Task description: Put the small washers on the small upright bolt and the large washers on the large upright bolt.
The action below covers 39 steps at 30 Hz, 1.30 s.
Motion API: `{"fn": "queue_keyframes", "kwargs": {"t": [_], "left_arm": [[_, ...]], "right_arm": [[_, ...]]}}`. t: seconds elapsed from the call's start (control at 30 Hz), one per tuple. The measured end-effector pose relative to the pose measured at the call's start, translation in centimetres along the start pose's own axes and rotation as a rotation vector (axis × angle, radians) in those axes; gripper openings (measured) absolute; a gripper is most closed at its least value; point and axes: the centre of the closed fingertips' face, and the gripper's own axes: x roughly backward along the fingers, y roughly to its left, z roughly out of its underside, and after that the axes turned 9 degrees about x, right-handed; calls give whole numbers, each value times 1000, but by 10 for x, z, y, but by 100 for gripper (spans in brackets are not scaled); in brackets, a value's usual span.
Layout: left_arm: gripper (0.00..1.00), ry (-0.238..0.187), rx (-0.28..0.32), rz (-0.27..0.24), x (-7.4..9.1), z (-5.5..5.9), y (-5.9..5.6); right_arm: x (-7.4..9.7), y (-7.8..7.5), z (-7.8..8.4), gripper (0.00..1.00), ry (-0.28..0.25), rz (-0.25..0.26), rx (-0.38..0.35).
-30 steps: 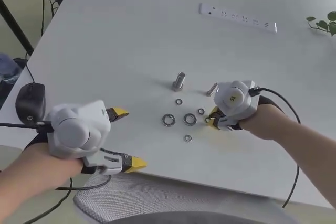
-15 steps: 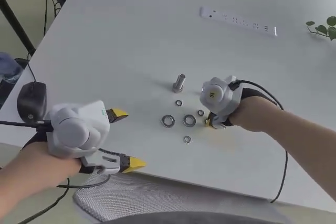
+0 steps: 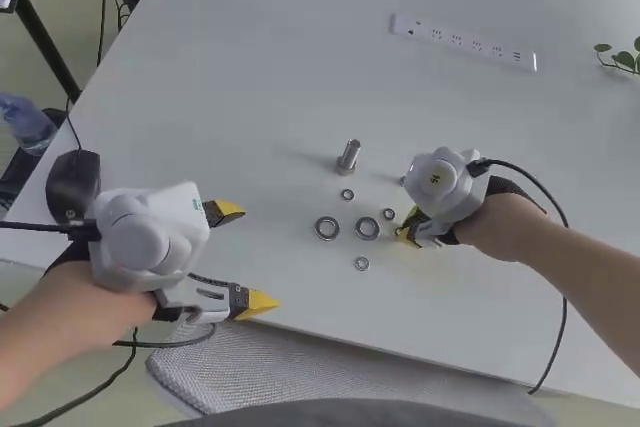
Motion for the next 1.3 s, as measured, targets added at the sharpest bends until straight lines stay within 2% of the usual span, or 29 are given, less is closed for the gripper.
{"fn": "queue_keyframes", "kwargs": {"t": [0.2,0.4,0.63,0.93,1.07,1.17,1.23,1.3], "left_arm": [[68,-2,2,0,-2,-2,-3],[68,-7,6,-1,-1,-3,-5],[70,-18,19,-15,2,-6,0],[72,-64,39,-11,4,-17,3],[73,-84,46,-12,6,-23,2],[73,-86,39,-17,6,-23,4],[73,-71,49,-25,6,-19,7],[73,-83,46,-29,7,-20,8]], "right_arm": [[2,0,4,12,8,-8,-2],[11,-6,8,12,1,3,-23],[22,-10,13,12,-2,11,-58],[47,-10,9,12,-19,11,-86],[49,-14,12,12,-25,17,-89],[55,-18,12,12,-30,22,-88],[58,-20,10,12,-33,23,-90],[61,-22,10,12,-34,25,-89]]}}
